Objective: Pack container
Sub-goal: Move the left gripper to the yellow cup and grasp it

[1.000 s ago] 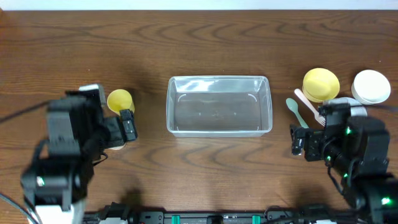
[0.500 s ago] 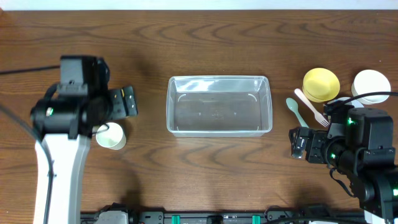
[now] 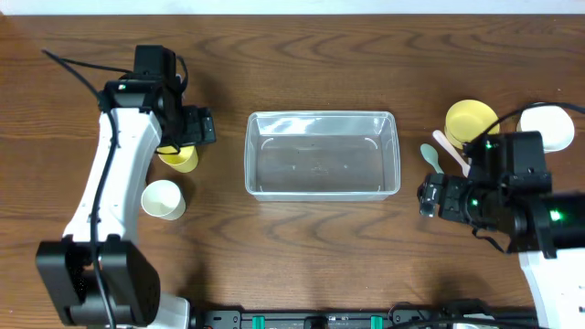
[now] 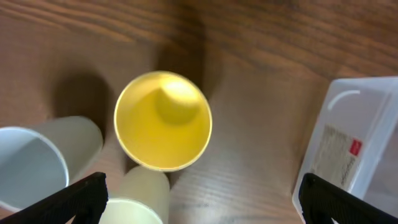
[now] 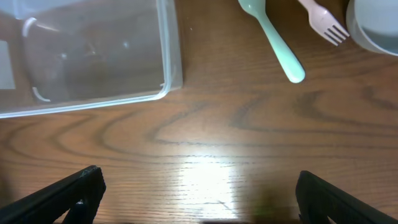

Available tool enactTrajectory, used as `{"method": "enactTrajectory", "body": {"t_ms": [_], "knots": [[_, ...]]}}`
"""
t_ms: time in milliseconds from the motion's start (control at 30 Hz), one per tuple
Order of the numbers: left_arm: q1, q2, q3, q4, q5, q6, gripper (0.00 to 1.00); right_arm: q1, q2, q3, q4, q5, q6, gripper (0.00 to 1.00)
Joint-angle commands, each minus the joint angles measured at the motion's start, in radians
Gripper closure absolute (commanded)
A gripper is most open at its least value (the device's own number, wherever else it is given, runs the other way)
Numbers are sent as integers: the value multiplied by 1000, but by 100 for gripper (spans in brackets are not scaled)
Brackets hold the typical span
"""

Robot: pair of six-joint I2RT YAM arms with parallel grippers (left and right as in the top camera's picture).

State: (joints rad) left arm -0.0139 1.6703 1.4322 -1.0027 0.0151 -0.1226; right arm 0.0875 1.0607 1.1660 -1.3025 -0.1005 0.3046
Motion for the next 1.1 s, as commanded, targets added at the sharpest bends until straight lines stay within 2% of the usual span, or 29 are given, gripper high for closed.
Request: {"method": "enactTrajectory", "body": {"t_ms": [0, 333, 700, 733, 800, 867, 933, 1067], "knots": [[2, 40, 32, 8, -16, 17, 2, -2, 41, 18, 10, 7, 16, 1], [2, 184, 32, 18, -16, 17, 2, -2, 121, 18, 56, 7, -7, 1], [2, 302, 32, 23, 2, 13, 0, -2, 129, 18, 51, 7, -7, 1], [2, 303, 32, 22, 3, 13, 5, -2, 129, 18, 50, 7, -7, 1], [2, 303, 32, 22, 3, 13, 22, -2, 129, 18, 48, 7, -7, 1], [2, 303, 32, 22, 3, 13, 44, -2, 129, 18, 45, 7, -7, 1], [2, 303, 32, 22, 3, 13, 60, -2, 129, 18, 45, 7, -7, 1], [1, 297, 32, 22, 3, 13, 72, -2, 129, 18, 45, 7, -6, 1]]}}
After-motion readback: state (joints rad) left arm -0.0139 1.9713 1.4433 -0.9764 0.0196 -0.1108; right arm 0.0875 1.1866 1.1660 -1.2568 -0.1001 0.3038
